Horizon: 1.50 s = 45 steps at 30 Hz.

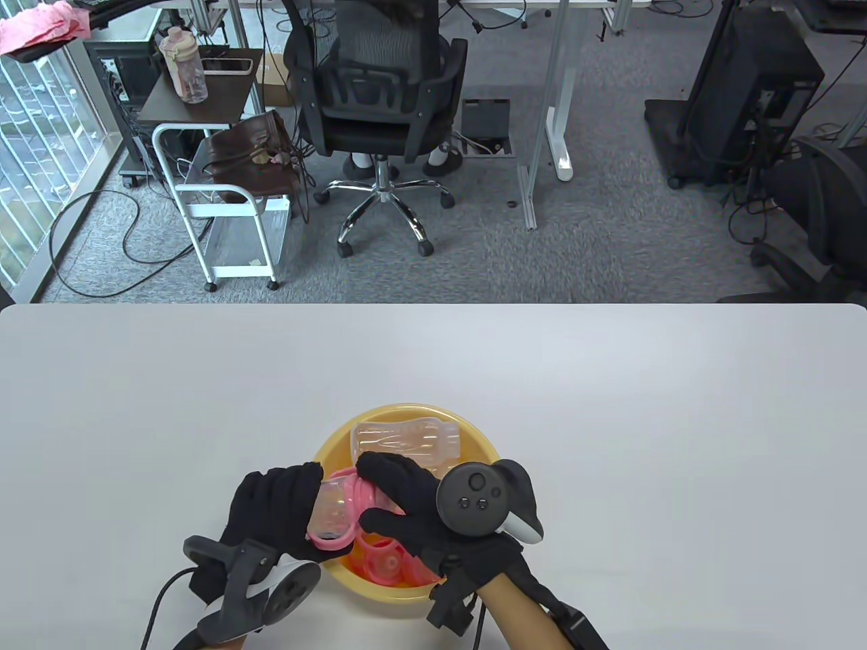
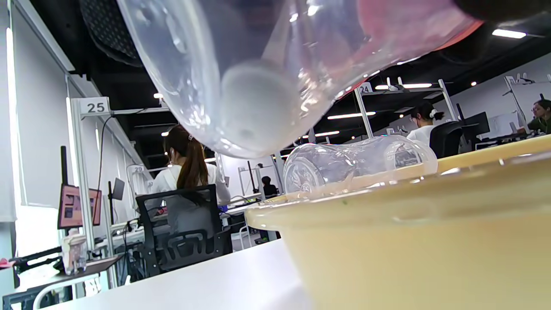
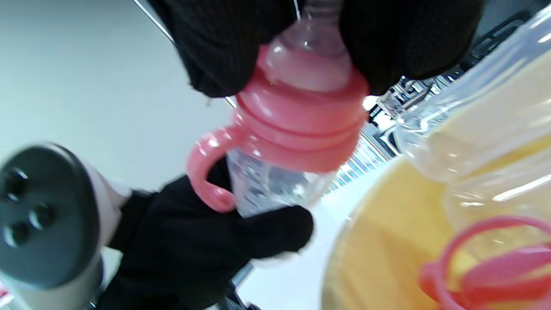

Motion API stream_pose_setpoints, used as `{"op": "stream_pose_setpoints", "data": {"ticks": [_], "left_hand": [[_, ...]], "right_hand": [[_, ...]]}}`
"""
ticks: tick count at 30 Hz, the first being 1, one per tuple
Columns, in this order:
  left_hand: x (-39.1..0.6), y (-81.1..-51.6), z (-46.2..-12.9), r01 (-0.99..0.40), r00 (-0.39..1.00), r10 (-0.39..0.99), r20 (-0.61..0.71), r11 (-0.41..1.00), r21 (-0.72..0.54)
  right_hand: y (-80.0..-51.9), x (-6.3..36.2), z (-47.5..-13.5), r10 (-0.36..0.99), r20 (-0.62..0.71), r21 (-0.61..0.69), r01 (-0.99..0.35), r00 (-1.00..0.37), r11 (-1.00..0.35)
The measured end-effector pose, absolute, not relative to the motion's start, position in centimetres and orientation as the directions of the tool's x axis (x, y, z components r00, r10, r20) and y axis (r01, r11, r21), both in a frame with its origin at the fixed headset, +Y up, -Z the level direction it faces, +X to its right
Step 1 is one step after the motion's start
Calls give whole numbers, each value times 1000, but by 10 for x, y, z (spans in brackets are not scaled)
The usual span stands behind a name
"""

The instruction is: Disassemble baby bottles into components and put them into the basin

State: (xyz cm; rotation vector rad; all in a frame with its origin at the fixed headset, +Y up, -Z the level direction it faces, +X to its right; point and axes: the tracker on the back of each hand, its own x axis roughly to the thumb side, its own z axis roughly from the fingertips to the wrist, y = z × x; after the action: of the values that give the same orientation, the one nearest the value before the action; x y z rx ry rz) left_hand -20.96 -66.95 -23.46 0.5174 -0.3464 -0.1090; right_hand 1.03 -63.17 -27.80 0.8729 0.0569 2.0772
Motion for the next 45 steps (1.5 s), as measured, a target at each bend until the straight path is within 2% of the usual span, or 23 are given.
{"op": "stream_pose_setpoints", "data": {"ticks": [3,5,8,11,21,25,27,31,37,45], "left_hand": [[-209,-669,-233,14,937,-193,292,854,520],[-209,-668,-232,10,939,-193,284,842,539],[-209,-666,-232,5,941,-187,281,840,542],[-208,-668,-233,52,932,-235,274,838,543],[-211,-667,-233,12,943,-188,273,842,539],[-206,-666,-231,15,937,-204,284,835,550],[-205,-668,-231,50,930,-241,277,831,554],[-207,-668,-233,10,938,-190,291,852,523],[-208,-668,-235,18,942,-187,279,857,514],[-211,-669,-237,29,947,-184,263,865,501]], "right_hand": [[-631,12,-278,731,566,311,-723,-381,-617],[-633,13,-278,718,536,285,-705,-444,-649],[-638,16,-281,698,456,332,-622,-552,-709],[-642,14,-283,745,442,385,-645,-499,-660],[-635,17,-284,817,489,422,-737,-306,-528],[-637,16,-283,741,476,380,-649,-474,-659],[-637,14,-282,708,488,378,-608,-509,-698],[-635,13,-282,689,537,341,-622,-486,-705],[-627,14,-278,564,625,218,-573,-540,-790],[-606,22,-272,621,635,187,-687,-460,-702]]}}
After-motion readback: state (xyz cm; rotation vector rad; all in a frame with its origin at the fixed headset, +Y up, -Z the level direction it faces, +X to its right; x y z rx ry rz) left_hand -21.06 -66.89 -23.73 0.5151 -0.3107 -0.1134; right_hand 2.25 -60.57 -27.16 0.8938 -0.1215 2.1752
